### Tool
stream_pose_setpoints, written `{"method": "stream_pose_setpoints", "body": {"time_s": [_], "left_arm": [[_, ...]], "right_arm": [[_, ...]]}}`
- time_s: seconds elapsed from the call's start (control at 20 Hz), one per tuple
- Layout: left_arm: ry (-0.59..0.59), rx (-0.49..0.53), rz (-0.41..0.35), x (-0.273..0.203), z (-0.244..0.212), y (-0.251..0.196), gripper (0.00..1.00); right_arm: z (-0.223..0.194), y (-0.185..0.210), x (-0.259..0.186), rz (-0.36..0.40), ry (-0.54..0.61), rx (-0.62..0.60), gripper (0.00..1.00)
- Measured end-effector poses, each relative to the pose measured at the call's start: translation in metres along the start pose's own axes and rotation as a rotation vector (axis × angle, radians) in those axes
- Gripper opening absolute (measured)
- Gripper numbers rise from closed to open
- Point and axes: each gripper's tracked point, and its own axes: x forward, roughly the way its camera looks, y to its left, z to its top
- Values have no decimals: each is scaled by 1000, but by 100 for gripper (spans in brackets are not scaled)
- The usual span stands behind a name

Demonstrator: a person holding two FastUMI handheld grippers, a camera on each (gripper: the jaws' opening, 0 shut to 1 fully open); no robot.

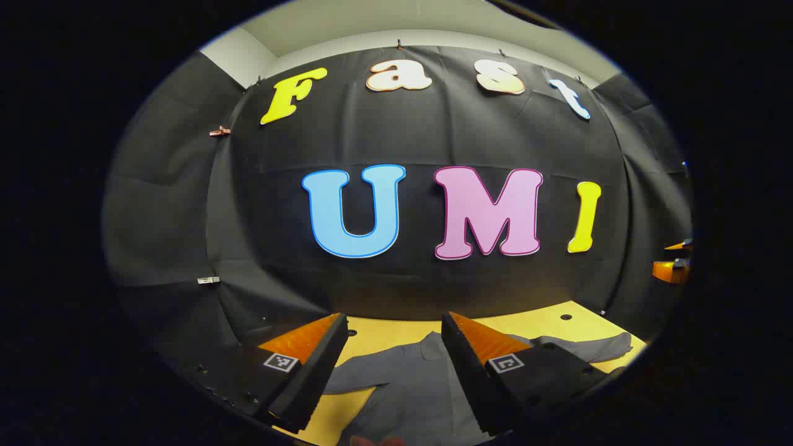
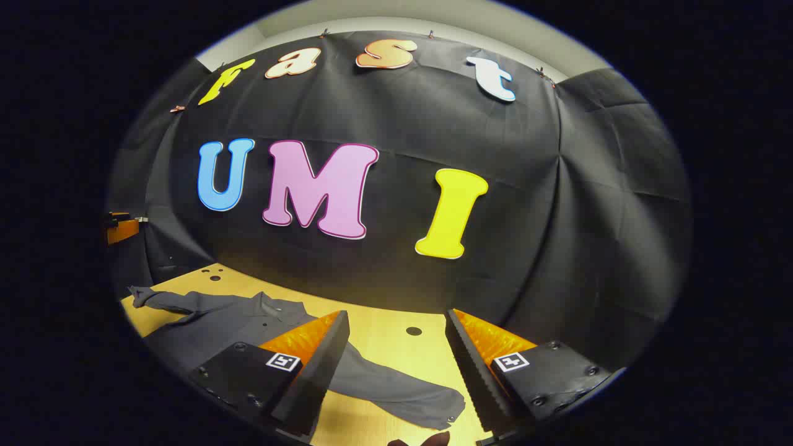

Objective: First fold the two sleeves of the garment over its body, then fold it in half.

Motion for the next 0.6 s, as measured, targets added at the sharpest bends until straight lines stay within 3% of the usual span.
{"method": "stream_pose_setpoints", "body": {"time_s": [0.6], "left_arm": [[51, 2, -39, 37, -16, -20, 96]], "right_arm": [[-28, -28, 21, -58, 42, 14, 97]]}}
